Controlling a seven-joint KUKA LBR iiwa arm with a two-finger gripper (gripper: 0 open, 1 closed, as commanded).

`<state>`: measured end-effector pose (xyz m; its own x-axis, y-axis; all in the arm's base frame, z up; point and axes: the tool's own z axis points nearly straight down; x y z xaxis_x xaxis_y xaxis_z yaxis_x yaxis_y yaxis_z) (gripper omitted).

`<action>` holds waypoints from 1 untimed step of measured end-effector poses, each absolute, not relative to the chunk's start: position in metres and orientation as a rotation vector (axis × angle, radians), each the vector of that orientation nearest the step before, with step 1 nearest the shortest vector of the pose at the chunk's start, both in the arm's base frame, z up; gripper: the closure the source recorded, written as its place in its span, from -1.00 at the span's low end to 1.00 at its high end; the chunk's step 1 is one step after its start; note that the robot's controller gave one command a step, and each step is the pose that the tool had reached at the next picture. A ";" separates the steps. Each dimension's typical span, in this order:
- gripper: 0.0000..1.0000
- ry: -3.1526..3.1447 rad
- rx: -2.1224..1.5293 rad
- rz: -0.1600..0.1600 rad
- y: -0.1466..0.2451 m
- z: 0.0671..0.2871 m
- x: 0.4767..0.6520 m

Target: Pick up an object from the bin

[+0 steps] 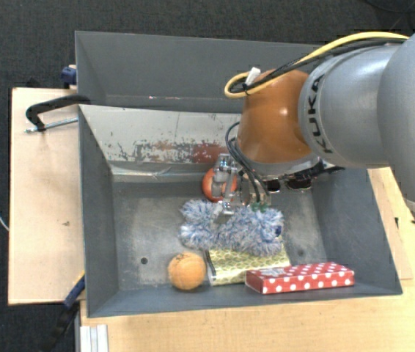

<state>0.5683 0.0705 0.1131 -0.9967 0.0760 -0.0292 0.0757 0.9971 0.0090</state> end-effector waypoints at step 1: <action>-1.00 3.109 -0.054 0.016 0.067 0.110 0.566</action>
Offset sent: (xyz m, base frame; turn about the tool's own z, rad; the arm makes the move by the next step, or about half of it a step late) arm -0.0654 -0.0476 -0.0431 0.0087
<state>0.5658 0.0667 0.1097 -0.9989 -0.0345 -0.0324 -0.0348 0.9993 0.0097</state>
